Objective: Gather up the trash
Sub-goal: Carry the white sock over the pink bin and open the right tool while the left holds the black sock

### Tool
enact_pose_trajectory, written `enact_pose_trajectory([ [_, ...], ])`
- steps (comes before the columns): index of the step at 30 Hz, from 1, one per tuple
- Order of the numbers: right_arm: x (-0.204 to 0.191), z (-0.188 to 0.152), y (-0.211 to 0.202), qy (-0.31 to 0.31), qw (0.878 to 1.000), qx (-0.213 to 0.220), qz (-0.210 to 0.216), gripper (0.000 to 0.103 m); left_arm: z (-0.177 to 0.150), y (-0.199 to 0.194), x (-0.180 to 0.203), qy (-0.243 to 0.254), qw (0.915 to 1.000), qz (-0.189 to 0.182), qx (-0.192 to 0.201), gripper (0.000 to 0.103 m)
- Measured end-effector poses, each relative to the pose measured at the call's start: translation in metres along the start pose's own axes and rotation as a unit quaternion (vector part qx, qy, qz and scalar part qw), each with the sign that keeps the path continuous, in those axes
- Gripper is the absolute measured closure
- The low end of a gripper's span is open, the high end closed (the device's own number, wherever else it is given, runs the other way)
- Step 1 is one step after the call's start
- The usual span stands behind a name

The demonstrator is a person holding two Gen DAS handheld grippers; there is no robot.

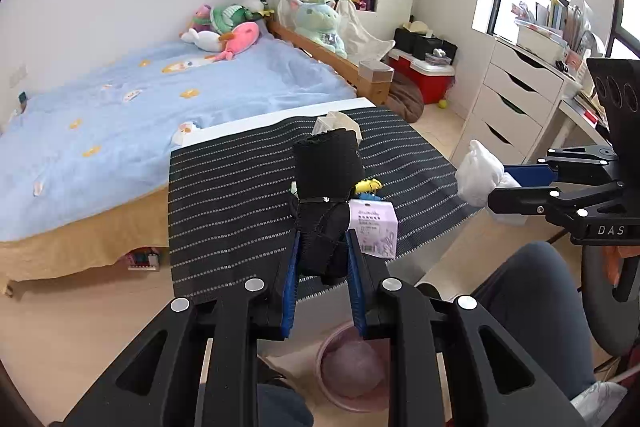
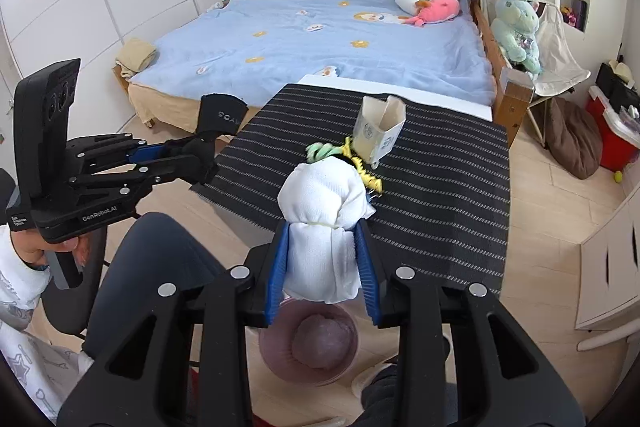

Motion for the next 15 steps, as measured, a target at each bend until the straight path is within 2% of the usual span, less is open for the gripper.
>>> enact_pose_trajectory([
  [7,-0.017,-0.027,0.002,-0.01,1.0,-0.018,0.006,0.071,-0.021,-0.008,0.002,-0.013,0.9999,-0.001,-0.005,0.082],
  [15,-0.034,-0.052,0.016,-0.01,0.998,-0.047,0.03,0.071,-0.039,-0.017,0.004,-0.019,0.9998,0.004,-0.01,0.082],
])
Point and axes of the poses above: each gripper's, at about its wrist camera, not at the fingertips, and y roughly the way its jaws point, x to its right, z to its top, the point moved 2 cm from there along y, roughly the way its jaws point, and after that the axes turned 11 degrees about -z, right-handed, at the moved point
